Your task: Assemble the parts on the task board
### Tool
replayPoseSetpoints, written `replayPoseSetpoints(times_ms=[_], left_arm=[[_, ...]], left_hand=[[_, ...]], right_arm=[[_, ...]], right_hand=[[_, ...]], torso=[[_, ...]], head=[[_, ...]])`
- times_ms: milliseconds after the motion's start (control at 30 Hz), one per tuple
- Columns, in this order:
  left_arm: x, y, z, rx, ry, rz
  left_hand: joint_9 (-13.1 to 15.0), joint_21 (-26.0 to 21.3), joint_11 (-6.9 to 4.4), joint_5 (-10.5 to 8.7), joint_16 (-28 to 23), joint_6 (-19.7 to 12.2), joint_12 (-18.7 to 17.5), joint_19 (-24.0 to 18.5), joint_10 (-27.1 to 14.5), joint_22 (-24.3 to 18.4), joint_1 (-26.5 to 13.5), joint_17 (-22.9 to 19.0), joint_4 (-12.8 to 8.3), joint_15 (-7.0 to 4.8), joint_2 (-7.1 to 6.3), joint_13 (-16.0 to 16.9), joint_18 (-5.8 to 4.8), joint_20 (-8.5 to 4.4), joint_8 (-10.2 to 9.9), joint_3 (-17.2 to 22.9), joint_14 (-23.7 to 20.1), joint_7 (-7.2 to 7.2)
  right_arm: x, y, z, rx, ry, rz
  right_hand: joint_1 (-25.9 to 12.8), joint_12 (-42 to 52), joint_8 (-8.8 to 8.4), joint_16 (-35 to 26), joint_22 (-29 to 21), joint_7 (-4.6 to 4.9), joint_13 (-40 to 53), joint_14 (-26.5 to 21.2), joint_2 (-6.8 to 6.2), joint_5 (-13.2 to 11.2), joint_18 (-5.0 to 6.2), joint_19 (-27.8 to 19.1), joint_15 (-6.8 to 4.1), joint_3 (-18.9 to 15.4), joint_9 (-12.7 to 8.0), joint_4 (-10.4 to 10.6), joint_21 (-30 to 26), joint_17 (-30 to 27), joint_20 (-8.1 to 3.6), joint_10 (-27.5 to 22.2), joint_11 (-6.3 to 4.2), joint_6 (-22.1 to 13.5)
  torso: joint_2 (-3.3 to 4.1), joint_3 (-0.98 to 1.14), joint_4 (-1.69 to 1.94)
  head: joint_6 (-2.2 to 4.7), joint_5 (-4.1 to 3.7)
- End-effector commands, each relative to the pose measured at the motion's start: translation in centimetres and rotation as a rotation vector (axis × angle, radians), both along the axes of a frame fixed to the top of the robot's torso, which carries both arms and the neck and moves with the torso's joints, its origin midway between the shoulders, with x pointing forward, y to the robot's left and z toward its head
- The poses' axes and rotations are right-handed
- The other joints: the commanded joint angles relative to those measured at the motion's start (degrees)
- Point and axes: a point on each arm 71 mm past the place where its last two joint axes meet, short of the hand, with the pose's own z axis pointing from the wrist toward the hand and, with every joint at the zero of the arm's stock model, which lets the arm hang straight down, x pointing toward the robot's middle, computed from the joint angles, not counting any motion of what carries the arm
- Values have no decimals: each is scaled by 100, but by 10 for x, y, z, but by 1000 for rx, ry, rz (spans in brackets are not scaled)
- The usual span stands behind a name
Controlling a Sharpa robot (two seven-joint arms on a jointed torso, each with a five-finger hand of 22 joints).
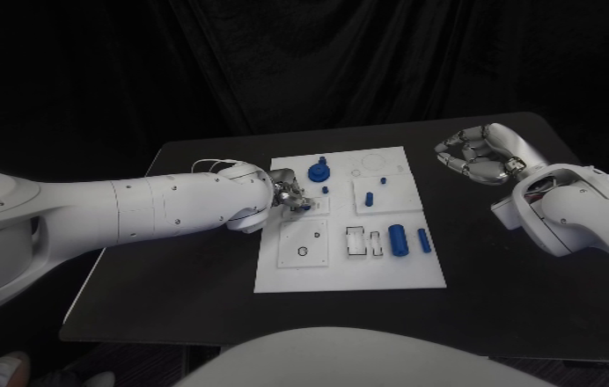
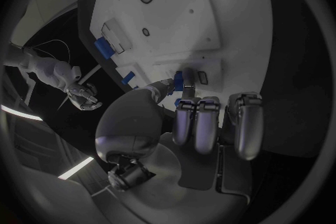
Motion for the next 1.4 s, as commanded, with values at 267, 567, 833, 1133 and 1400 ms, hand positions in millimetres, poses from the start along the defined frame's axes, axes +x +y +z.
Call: replayPoseSetpoints(times_ms=[267,567,833,1133,1400], left_arm=[[-5,1,-6,3,37,-16],[-5,2,-7,10,47,-15],[-6,1,-7,12,55,-22],[-5,2,-9,19,66,-27],[-4,2,-9,23,70,-28]], left_hand=[[16,-32,-6,59,-7,66,21,-40,605,623,73,1509,-36,-12,35,1508,69,-15,-26,-2,606,3],[18,-33,-6,55,-7,72,21,-40,605,622,73,1509,-37,-12,34,1508,70,-15,-24,-4,606,3],[37,-68,12,-274,-7,94,21,-70,605,590,-105,1509,159,0,36,1508,80,-6,-111,-180,606,27],[-30,-129,85,-706,-7,41,21,-118,605,546,-560,1509,747,65,-43,1508,97,52,-392,-813,606,107],[-80,-189,116,-776,-7,4,21,-172,605,491,-682,1509,1009,91,93,1508,117,78,-559,-1123,606,144]], right_arm=[[0,-1,-2,-8,16,-12],[0,-1,-3,-10,21,-15],[0,-1,-3,-11,24,-16],[0,0,-4,-11,27,-14],[0,0,-4,-12,29,-15]], right_hand=[[82,-15,35,-31,726,-1,38,120,9,53,95,-36,22,47,-10,-10,-28,553,-3,-38,-6,-35],[93,-15,42,-28,723,1,35,122,13,72,97,-40,21,61,-12,-17,-38,555,-4,-39,-6,-40],[93,-15,42,-28,723,1,35,122,13,72,97,-40,21,61,-12,-17,-38,555,-4,-39,-6,-40],[99,-16,46,-39,720,2,32,117,14,83,99,-44,22,69,-12,-22,-50,544,-4,-42,-5,-44],[100,-20,49,-44,719,3,23,114,11,87,100,-46,22,70,-13,-23,-55,538,-4,-51,-4,-46]], torso=[[0,1,1],[2,-2,0],[2,-1,1],[-1,0,-4],[1,1,-3]], head=[[-1,11],[-1,13],[-1,13],[-1,11],[-1,9]])
